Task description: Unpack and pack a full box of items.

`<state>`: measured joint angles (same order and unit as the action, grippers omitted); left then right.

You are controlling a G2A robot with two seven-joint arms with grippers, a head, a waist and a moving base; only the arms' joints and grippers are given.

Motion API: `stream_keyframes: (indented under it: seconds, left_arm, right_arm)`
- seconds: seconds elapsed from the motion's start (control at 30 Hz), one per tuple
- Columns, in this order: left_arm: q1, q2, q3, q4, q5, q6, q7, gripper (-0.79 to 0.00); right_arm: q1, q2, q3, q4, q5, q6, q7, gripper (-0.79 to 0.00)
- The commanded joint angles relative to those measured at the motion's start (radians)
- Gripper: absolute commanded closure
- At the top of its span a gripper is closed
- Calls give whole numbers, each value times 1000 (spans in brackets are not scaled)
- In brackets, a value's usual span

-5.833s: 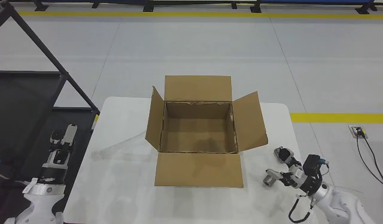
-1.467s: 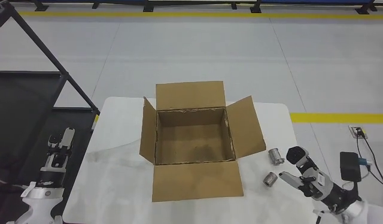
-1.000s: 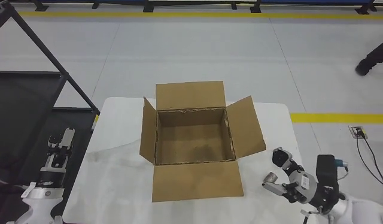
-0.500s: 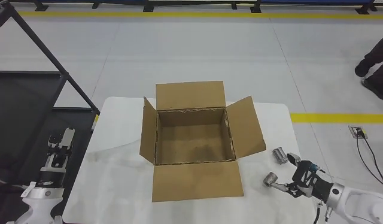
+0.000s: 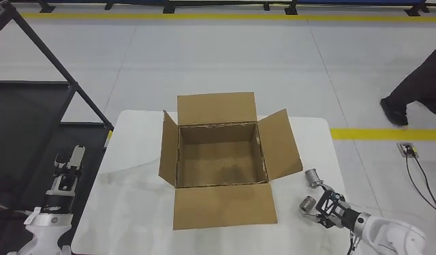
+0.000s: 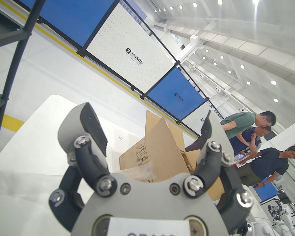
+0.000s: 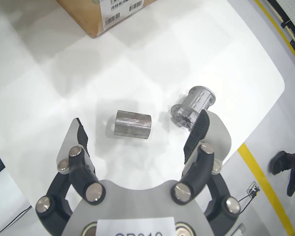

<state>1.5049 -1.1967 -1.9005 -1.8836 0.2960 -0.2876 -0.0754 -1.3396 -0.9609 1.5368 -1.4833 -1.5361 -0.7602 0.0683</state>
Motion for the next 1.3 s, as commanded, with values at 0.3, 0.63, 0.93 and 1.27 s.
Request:
stream_keyframes:
  seconds: [0.3,0.63,0.93,1.27]
  left_arm:
    - [0,0,0,0,0,0,0,-785]
    - [0,0,0,0,0,0,0,-785]
    - [0,0,0,0,0,0,0,-785]
    - [0,0,0,0,0,0,0,-785]
  right_arm:
    - [56,-6,-62,78,-23,20,-1,-711]
    - [80,-9,-94,107,-8,12,26,-520]
    - [81,-7,-86,97,27,15,32,-83]
    - [-63,29,143,-146,116,-78,-93,0]
